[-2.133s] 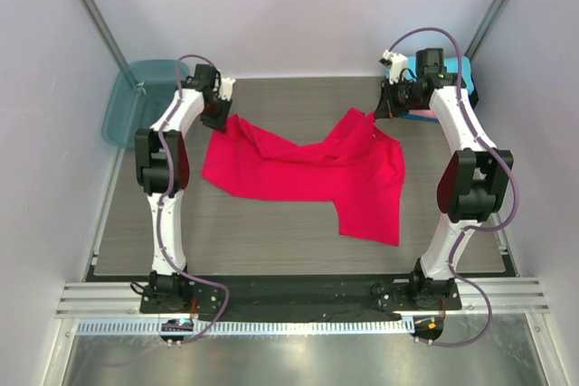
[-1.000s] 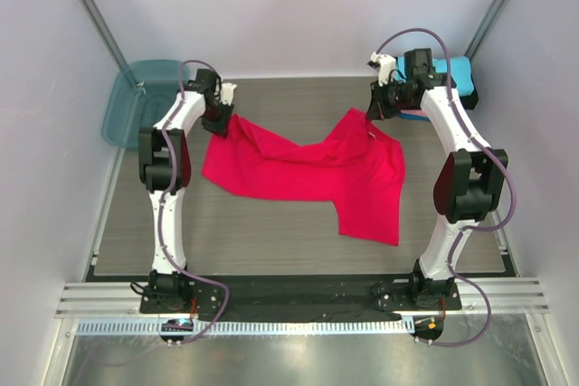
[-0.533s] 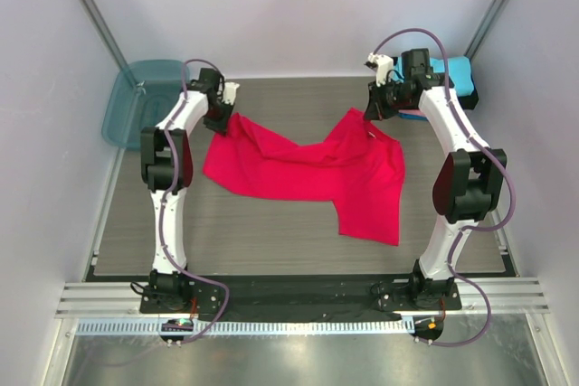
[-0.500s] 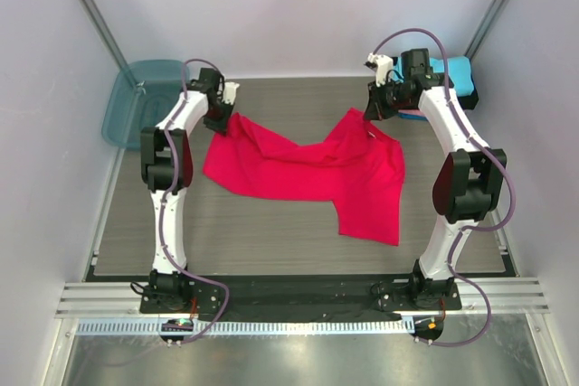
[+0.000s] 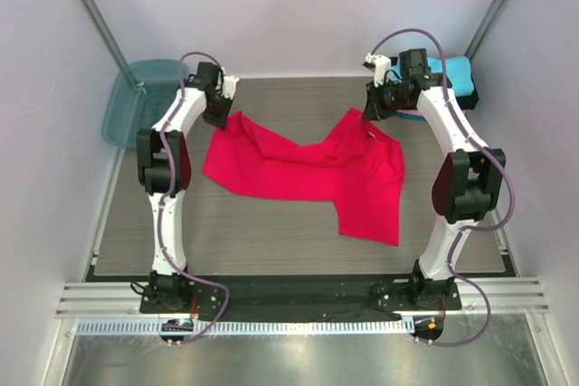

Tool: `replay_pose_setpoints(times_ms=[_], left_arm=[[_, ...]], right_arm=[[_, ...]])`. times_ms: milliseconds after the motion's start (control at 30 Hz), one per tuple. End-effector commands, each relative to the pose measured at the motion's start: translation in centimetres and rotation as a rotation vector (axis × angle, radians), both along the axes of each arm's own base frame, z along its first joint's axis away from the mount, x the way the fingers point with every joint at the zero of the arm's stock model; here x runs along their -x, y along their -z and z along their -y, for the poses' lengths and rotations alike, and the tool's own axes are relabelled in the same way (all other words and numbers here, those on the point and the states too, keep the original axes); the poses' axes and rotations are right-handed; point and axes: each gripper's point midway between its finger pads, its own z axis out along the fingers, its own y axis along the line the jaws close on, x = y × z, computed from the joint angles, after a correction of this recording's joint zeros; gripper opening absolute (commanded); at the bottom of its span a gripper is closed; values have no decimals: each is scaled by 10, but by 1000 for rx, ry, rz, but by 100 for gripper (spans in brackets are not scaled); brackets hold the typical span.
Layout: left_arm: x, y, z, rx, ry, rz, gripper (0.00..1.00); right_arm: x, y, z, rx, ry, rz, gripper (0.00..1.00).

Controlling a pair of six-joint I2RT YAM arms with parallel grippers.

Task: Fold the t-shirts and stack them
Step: Flatten the tshirt out

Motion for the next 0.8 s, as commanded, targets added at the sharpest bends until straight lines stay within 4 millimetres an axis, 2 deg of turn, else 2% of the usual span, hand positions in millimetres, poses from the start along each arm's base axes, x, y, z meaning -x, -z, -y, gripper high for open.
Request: replay_pose_setpoints(times_ms=[0,100,167,400,567,700,733,767], left_arm=[[-6,-22,9,7,38,51,10],[-2,-17,8,-7,38,33,24],[1,-12,7,-12,38,21,25],[-5,3,4,-34,34,9,26],[-7,16,3,-42,37,-9,25],[-9,18,4,-40,36,-10,24],[-8,20,3,-42,37,-14,24],[-9,19,3,-43,40,-11,19]], right_arm=[[-2,-19,-5,-7,-12,59,1],[4,-20,-4,-1,-15,62,1],[8,-22,-3,5,-16,70,1],[17,-19,0,19,-16,63,1],[14,-20,1,24,-12,68,1],[11,-15,2,26,-8,57,1],[11,-16,1,25,-11,58,1],[11,-15,2,27,-8,55,1]])
